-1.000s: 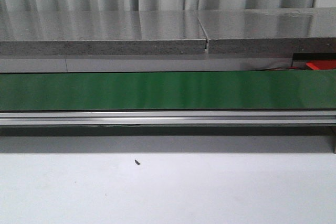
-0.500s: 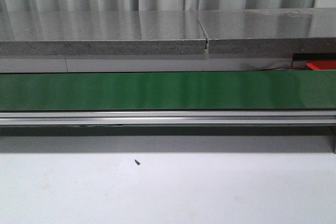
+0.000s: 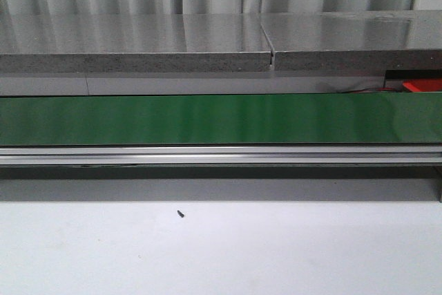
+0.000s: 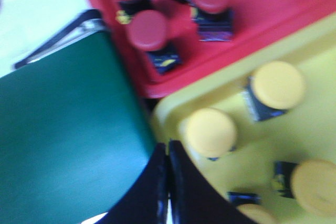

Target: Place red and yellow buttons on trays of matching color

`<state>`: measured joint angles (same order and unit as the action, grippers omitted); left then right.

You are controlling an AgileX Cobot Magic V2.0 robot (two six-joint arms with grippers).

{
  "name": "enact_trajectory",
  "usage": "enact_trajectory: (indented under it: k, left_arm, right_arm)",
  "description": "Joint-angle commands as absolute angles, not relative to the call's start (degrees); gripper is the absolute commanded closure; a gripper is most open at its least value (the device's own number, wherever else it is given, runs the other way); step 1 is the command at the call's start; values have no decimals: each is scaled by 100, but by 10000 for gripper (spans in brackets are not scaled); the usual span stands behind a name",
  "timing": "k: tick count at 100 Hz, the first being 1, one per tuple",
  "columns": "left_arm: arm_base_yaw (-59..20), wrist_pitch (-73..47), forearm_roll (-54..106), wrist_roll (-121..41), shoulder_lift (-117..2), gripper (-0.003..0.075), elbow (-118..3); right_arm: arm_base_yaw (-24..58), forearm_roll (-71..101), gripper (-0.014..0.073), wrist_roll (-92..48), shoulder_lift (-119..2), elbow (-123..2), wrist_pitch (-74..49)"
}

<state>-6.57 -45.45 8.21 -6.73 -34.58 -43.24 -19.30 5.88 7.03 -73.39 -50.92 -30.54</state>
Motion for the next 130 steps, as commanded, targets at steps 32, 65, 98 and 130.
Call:
enact_trajectory:
  k: [32, 65, 98, 130]
  left_arm:
    - [-697, -4164, 884, -680, -3467, 739, -4479]
    - [-697, -4164, 884, -680, -3467, 739, -4479]
    - [-697, -4164, 884, -680, -3467, 739, -4479]
    - [-697, -4164, 884, -680, -3467, 739, -4479]
  right_arm:
    - [-558, 616, 661, 589, -6434, -5170, -2891]
    - [195, 616, 661, 582, -5638, -5163, -2948]
    - [229, 594, 661, 327, -4639, -4532, -2747]
    - [229, 264, 661, 322, -3619, -4212, -2824]
